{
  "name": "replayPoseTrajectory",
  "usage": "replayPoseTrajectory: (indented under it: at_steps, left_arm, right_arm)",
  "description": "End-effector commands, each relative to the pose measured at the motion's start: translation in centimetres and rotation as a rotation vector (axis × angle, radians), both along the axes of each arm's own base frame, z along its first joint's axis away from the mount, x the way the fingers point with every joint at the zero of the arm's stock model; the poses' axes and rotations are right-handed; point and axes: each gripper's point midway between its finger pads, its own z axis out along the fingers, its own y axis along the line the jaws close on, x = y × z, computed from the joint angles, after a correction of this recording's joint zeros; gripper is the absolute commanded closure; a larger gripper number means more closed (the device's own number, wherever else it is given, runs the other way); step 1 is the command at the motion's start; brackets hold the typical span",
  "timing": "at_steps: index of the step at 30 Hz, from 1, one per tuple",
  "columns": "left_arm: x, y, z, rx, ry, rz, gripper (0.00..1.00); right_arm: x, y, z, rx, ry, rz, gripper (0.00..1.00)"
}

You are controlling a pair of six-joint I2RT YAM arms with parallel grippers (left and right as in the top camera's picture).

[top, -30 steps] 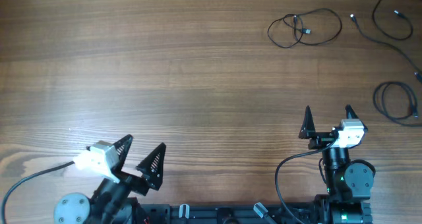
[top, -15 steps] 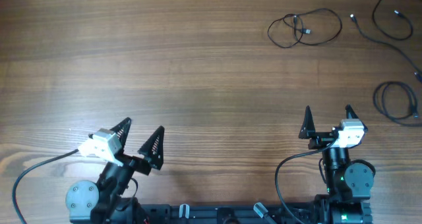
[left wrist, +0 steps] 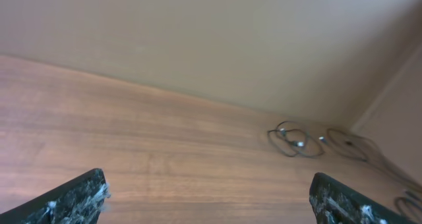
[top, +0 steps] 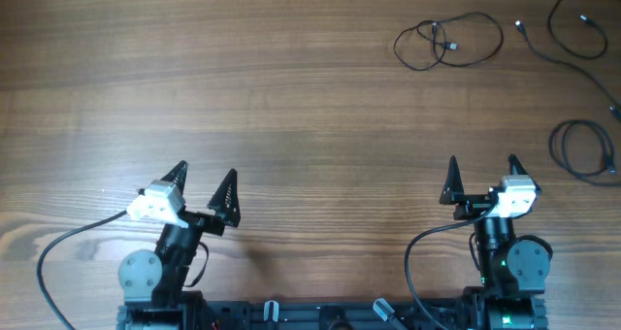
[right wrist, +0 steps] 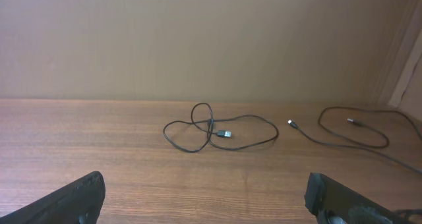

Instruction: Untangle cables

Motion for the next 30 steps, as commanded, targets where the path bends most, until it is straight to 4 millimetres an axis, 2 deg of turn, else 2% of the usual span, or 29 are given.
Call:
replayPoseTrajectory:
  at_steps: [1, 3, 17, 30]
  left_arm:
    - [0.8, 0.9, -2.2, 0.034, -0.002, 0.055, 0.0]
    - [0.9, 1.0, -3.7, 0.035, 0.039, 0.06, 0.0]
    - [0.7, 0.0, -3.9, 0.247, -0.015, 0.014, 0.0]
    - [0.9, 0.6, -3.8, 0.247, -0.015, 0.041, 0.0]
  right_arm:
    - [0.0, 0.1, -0.4, -0.013, 0.001, 0.007, 0.0]
    - [0.0, 0.1, -0.4, -0.013, 0.001, 0.007, 0.0]
    - [0.0, 0.1, -0.4, -0.012, 0.001, 0.007, 0.0]
    - [0.0, 0.1, -0.4, -0.013, 0.001, 0.007, 0.0]
